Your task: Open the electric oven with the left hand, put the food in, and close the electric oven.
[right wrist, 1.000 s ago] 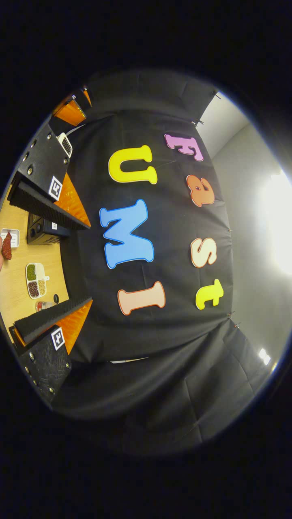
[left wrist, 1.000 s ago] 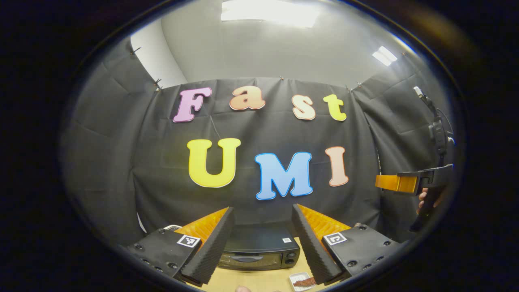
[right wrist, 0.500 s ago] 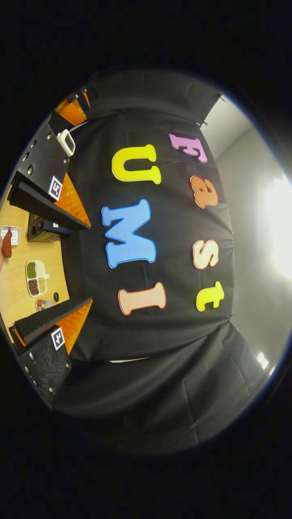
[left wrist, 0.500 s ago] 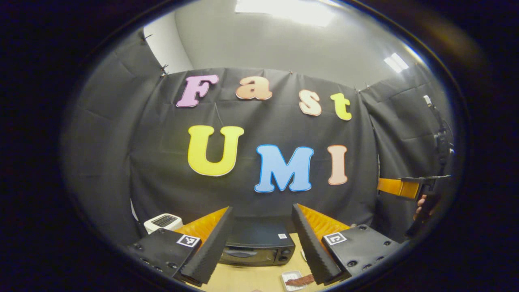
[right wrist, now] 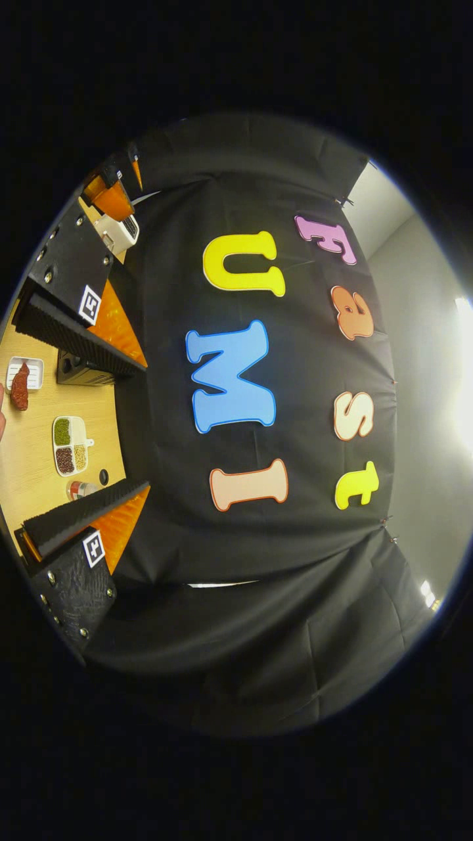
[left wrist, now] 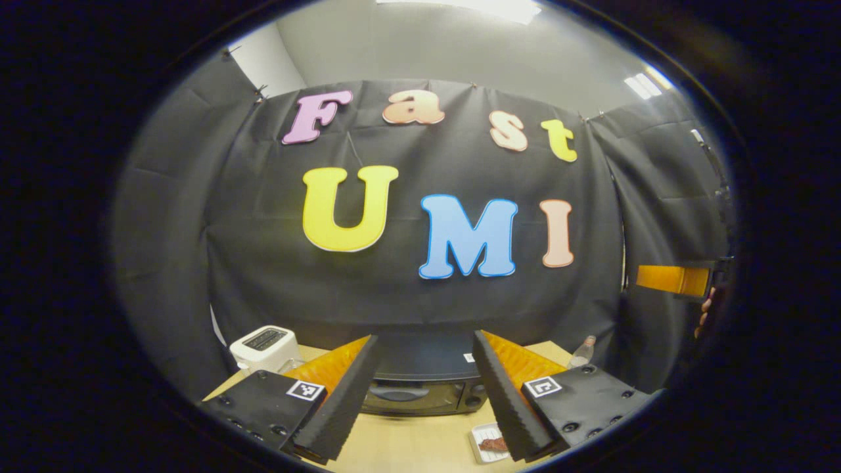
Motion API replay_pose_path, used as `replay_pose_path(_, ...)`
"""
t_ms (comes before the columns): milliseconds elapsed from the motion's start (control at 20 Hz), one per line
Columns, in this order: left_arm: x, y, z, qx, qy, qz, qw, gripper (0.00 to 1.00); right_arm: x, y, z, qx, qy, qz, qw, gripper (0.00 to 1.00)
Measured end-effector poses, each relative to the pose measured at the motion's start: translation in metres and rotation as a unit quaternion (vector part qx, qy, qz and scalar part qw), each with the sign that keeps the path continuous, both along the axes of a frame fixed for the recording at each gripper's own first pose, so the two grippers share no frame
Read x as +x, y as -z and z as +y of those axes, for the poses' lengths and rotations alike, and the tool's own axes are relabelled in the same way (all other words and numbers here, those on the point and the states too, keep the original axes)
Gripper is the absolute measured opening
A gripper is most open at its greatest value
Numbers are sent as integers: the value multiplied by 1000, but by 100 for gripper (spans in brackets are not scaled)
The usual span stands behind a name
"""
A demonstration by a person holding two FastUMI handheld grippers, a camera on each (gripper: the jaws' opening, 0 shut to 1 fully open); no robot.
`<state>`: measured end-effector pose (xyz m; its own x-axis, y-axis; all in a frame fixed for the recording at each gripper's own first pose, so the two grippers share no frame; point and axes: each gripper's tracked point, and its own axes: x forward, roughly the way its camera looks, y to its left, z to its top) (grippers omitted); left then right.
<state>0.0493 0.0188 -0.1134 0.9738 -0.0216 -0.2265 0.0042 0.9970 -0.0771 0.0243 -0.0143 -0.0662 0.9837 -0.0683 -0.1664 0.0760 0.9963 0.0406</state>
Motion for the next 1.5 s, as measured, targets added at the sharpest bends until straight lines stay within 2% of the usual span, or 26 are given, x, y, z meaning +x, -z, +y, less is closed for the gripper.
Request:
replay_pose_path(150,26,41,-4,-12,23,39,999,95,1,10,-5,-10,4,12,1000,98)
replay_pose_path(250,41,72,-3,-22,33,70,997,99,1,16,-8,-14,7,21,1000,98)
replay_pose_path(350,56,93,4,-14,29,88,996,95,2,22,-12,-20,12,29,999,98)
replay_pose_path(400,60,103,5,-9,29,94,995,99,2,26,-12,-22,14,34,999,98)
replay_pose_path(500,71,122,6,2,30,106,994,95,1,34,-13,-27,19,46,998,98)
replay_pose_path(650,90,152,7,0,34,128,991,99,1,41,-15,-31,26,58,998,98)
replay_pose_path(900,118,198,17,11,26,158,987,92,1,47,-21,-34,37,65,997,98)
replay_pose_path(950,121,204,17,15,25,164,986,95,2,47,-23,-34,39,66,996,98)
replay_pose_path(1050,126,215,15,22,30,171,984,95,0,49,-26,-35,43,68,996,98)
replay_pose_path(1100,126,222,14,21,32,179,983,99,-1,50,-28,-34,45,70,996,98)
replay_pose_path(1150,127,230,13,16,31,187,982,92,-1,51,-29,-34,46,71,996,98)
replay_pose_path(1200,126,241,15,13,31,198,980,99,-2,50,-30,-34,48,72,996,98)
replay_pose_path(1250,123,249,17,14,28,213,977,99,-3,50,-31,-34,49,73,996,98)
replay_pose_path(1350,132,253,19,30,30,201,979,99,-3,50,-34,-38,52,73,995,98)
replay_pose_path(1500,119,247,18,15,25,196,980,99,-5,51,-32,-36,52,75,995,98)
